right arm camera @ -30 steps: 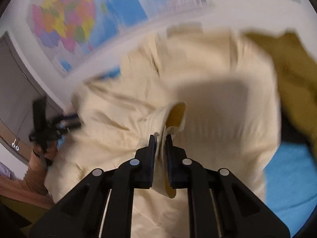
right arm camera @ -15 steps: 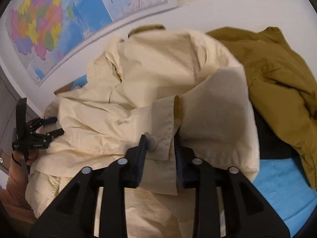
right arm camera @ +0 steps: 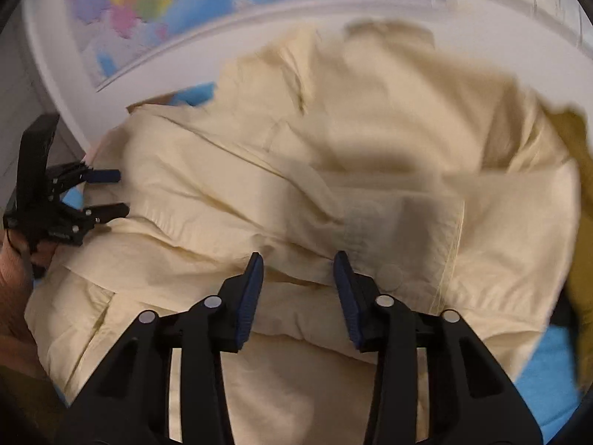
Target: Fold large clothes
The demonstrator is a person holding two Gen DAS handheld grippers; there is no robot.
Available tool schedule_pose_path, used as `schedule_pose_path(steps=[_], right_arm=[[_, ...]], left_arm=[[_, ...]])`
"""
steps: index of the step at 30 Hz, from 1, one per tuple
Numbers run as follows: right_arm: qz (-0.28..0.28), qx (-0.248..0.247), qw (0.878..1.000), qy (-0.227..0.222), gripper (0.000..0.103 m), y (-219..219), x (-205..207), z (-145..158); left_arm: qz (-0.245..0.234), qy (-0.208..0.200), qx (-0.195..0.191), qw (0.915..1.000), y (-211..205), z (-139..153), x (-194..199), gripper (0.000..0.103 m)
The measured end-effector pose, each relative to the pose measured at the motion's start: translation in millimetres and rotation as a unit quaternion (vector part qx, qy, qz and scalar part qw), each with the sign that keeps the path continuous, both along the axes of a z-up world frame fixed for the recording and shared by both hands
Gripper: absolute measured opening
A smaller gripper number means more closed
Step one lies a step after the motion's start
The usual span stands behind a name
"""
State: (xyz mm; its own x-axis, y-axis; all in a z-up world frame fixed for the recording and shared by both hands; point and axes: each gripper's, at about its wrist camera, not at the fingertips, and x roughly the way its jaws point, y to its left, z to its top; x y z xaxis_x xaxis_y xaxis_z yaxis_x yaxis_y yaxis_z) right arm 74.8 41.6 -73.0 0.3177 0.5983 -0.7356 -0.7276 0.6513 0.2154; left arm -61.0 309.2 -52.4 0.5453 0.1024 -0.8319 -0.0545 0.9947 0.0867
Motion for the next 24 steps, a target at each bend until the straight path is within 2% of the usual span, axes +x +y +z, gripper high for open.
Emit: schedule_pose_path(steps=[1, 3, 7, 8, 11, 18, 22, 24], right_arm=[[0.0, 0.005, 1.0, 0.002, 0.037, -2, 0, 2], [0.004, 0.029, 1.0, 0.003, 0.05, -14, -7, 15], [0.004, 0.074, 0.997, 0.0, 0.056, -48, -30, 37], [0.001, 0.084, 0.997, 0.001, 0.061, -58, -36, 40], [-0.013, 0.116, 0.993, 0.01, 0.066, -95, -52, 44], [-0.095, 0.155, 0.982, 0.049, 0.078, -183, -77, 27], [-0.12, 0.168, 0.975, 0.081, 0.087, -206, -85, 6], [-0.122, 0.175, 0.972, 0.097, 0.088, -212, -90, -4]], left_arm=[[0.002, -0.002, 0.003, 1.0, 0, 0, -1, 0.081], [0.011, -0.012, 0.005, 0.9998, -1, 6, -5, 0.081], [0.021, -0.051, -0.012, 0.9984, 5, 24, -34, 0.082], [0.026, -0.066, -0.018, 0.9973, 9, 30, -48, 0.083], [0.041, -0.092, -0.038, 0.9942, 25, 39, -87, 0.085], [0.079, -0.083, -0.114, 0.9868, 49, 25, -165, 0.09], [0.096, -0.067, -0.168, 0.9788, 48, 2, -200, 0.09], [0.098, -0.061, -0.185, 0.976, 45, -6, -208, 0.09]])
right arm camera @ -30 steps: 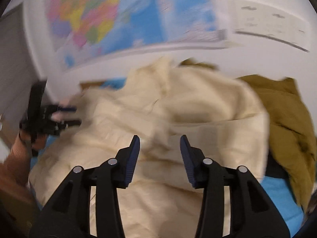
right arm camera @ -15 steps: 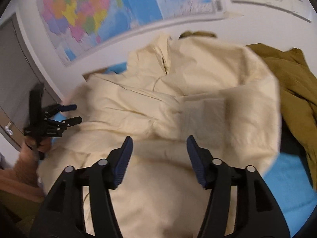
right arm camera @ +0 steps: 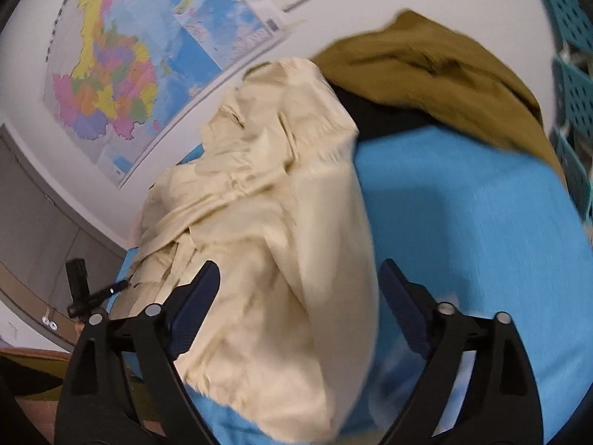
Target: Fold large clothes
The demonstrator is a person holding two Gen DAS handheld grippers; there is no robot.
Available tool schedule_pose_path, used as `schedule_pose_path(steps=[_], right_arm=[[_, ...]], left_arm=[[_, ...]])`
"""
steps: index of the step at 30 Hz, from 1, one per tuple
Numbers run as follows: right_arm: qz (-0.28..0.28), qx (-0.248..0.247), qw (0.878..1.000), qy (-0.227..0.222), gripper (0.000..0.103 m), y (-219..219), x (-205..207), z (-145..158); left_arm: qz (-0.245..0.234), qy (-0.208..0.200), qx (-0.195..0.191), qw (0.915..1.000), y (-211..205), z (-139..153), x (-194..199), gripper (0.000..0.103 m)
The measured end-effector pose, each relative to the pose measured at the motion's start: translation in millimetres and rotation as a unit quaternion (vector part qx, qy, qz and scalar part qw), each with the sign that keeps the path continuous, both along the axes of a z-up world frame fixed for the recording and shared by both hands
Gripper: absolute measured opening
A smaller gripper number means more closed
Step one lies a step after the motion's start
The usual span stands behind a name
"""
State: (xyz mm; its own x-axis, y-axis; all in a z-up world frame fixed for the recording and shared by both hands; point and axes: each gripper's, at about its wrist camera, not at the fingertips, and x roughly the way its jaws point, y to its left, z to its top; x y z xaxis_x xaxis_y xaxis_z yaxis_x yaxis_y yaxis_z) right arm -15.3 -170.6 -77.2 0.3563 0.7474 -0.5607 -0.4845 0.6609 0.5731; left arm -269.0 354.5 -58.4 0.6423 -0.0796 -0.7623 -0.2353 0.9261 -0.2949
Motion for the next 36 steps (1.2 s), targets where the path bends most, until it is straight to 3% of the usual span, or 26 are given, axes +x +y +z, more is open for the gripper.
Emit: schedule_pose_path(steps=[5, 11, 13, 16, 20, 22, 25, 27, 31, 32, 33, 34, 36], right_arm=[[0.02, 0.014, 0.999, 0.021, 0.088, -2, -15, -18], [0.043, 0.013, 0.999, 0.011, 0.092, 8, -21, -26], [0.054, 0.019, 0.998, 0.01, 0.092, 11, -23, -26], [0.078, 0.024, 0.997, 0.01, 0.092, 19, -25, -26], [0.122, 0.051, 0.991, 0.02, 0.09, 33, -28, -26], [0.132, 0.049, 0.99, 0.019, 0.088, 39, -29, -26], [0.134, 0.046, 0.99, 0.022, 0.079, 42, -28, -27], [0.14, 0.067, 0.987, 0.034, 0.07, 38, -28, -28], [0.131, 0.079, 0.987, 0.038, 0.06, 36, -29, -33], [0.13, 0.087, 0.987, 0.044, 0.052, 37, -30, -34], [0.129, 0.1, 0.985, 0.057, 0.032, 39, -30, -35], [0.131, 0.113, 0.983, 0.065, 0.024, 39, -30, -36], [0.131, 0.129, 0.981, 0.056, 0.019, 37, -38, -26]], left_arm=[[-0.016, -0.008, -0.034, 0.9993, -10, -6, -13, 0.094], [-0.058, -0.005, -0.069, 0.9959, -26, -7, -6, 0.096], [-0.079, -0.009, -0.106, 0.9912, -30, -8, -5, 0.096], [-0.093, -0.012, -0.13, 0.9871, -37, -10, -5, 0.096], [-0.093, -0.022, -0.166, 0.9814, -35, -12, -2, 0.096], [-0.086, -0.026, -0.166, 0.982, -34, -12, 1, 0.095], [-0.07, -0.014, -0.104, 0.992, -41, -9, 5, 0.071], [-0.068, -0.002, -0.072, 0.9951, -47, -8, 7, 0.069], [-0.031, 0.006, -0.032, 0.999, -52, -9, 8, 0.045], [-0.024, 0.01, -0.02, 0.9994, -53, -8, 7, 0.041], [-0.02, 0.012, -0.01, 0.9997, -55, -7, 6, 0.039], [-0.016, 0.011, -0.002, 0.9998, -58, -3, 5, 0.033], [-0.01, 0.002, -0.018, 0.9998, -55, 5, 2, 0.028]])
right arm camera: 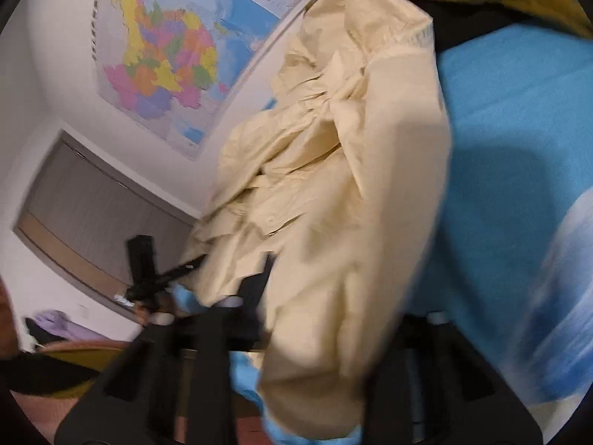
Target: Fold large clothes
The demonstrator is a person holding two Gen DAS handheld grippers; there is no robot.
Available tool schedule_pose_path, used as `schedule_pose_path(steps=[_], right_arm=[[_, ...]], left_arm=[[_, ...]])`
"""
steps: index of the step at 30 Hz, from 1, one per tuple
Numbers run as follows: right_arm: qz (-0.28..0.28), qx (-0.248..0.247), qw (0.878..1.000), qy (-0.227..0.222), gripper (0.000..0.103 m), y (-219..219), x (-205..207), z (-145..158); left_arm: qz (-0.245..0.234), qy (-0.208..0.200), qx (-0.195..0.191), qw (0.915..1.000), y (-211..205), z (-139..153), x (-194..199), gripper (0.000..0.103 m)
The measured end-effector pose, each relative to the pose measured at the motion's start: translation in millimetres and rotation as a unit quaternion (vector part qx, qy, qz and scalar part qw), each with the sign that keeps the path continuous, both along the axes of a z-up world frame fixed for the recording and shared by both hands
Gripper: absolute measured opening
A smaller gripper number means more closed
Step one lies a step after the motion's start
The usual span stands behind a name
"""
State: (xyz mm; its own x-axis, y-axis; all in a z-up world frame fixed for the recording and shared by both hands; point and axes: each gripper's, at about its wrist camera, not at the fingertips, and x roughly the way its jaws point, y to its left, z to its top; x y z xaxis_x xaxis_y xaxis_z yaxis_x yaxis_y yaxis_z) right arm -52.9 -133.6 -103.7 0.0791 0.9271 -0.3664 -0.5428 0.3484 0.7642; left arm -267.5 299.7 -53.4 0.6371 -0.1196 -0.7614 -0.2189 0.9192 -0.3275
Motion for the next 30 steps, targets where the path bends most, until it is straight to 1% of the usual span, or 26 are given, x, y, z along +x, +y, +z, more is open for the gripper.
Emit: schedule_pose_path(steps=[1, 3, 7, 9, 13, 15, 17, 21, 24, 28, 30], right_arm=[[-0.001, 0.013, 1.0, -0.005, 0.018, -4, -4, 7], [0.0, 0.043, 0.999, -0.019, 0.016, -12, -15, 27], [0.012, 0.072, 0.996, -0.06, 0.016, -21, -44, 63], [0.009, 0.101, 0.992, -0.069, 0.016, -32, -57, 78], [-0.015, 0.133, 0.988, -0.075, 0.016, -53, -65, 92], [-0.025, 0.139, 0.987, -0.07, 0.016, -56, -62, 96], [-0.033, 0.14, 0.988, -0.064, 0.016, -52, -53, 101], [-0.041, 0.144, 0.987, -0.063, 0.016, -44, -32, 115], [-0.051, 0.149, 0.986, -0.058, 0.016, -38, -14, 123], [-0.059, 0.144, 0.986, -0.053, 0.016, -29, 13, 134], [-0.067, 0.14, 0.987, -0.047, 0.016, -25, 28, 139]], left_arm=[[0.002, -0.014, -0.024, 0.9996, 7, 7, -6, 0.026], [0.001, -0.035, -0.052, 0.998, 15, 20, -15, 0.025], [-0.003, -0.069, -0.087, 0.9938, 26, 43, -36, 0.022], [-0.004, -0.079, -0.101, 0.9918, 31, 52, -50, 0.021], [0.0, -0.104, -0.142, 0.9844, 47, 59, -76, 0.02], [-0.001, -0.11, -0.156, 0.9817, 51, 62, -76, 0.019], [-0.011, -0.112, -0.156, 0.9813, 53, 69, -68, 0.018], [-0.013, -0.11, -0.15, 0.9824, 57, 86, -46, 0.018], [-0.012, -0.112, -0.148, 0.9825, 67, 101, -31, 0.018], [-0.016, -0.106, -0.121, 0.9868, 74, 123, -2, 0.017], [-0.016, -0.102, -0.115, 0.9879, 79, 129, 9, 0.017]])
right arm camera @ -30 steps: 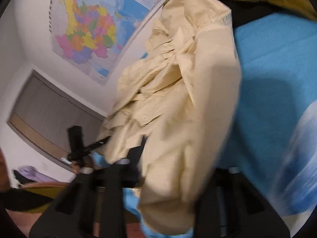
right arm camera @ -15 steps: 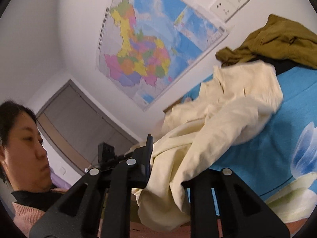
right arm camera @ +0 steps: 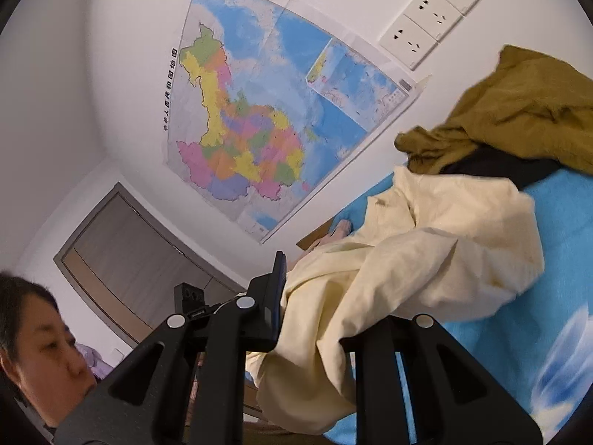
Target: Fold large clothes
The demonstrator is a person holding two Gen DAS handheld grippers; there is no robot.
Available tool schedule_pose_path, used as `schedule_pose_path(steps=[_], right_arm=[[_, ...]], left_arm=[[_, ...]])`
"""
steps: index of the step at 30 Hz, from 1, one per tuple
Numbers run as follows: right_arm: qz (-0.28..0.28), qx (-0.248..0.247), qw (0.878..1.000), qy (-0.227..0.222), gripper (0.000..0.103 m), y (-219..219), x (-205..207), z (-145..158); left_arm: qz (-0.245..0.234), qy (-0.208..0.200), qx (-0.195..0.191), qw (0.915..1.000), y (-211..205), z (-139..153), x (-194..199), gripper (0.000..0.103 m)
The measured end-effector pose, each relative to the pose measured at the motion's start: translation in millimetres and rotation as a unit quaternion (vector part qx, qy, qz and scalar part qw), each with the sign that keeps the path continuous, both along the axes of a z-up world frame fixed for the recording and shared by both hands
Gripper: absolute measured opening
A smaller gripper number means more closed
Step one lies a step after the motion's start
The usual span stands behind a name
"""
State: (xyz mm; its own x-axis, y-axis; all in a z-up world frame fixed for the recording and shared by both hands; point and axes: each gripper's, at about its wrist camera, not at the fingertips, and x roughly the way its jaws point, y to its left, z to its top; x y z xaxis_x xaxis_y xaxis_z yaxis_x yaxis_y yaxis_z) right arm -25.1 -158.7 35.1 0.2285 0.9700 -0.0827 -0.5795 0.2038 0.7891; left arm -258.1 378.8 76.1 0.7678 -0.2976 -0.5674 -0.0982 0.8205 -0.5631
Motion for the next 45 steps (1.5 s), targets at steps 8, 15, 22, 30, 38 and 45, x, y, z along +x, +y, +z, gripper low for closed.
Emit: schedule_pose_path(steps=[8, 15, 22, 30, 38, 45], right_arm=[[-0.007, -0.025, 1.0, 0.014, 0.016, 22, 54, 8], [-0.011, -0.052, 0.998, 0.038, 0.017, 48, 106, 5], [-0.021, -0.085, 0.994, 0.066, 0.018, 68, 147, -5], [-0.031, -0.123, 0.986, 0.11, 0.023, 90, 190, -33], [-0.046, -0.138, 0.98, 0.135, 0.06, 102, 209, -54], [-0.065, -0.16, 0.983, 0.064, 0.082, 105, 184, -37]], left_arm=[[0.012, 0.016, 0.022, 0.9996, 15, 12, 54, 0.016], [0.025, 0.048, 0.029, 0.9981, 34, 8, 102, 0.016], [0.037, 0.089, 0.05, 0.9941, 46, -1, 148, 0.016], [0.052, 0.134, 0.057, 0.9879, 59, -26, 192, 0.017], [0.064, 0.176, 0.039, 0.9816, 70, -55, 224, 0.02], [0.068, 0.189, -0.018, 0.9794, 86, -76, 232, 0.023]])
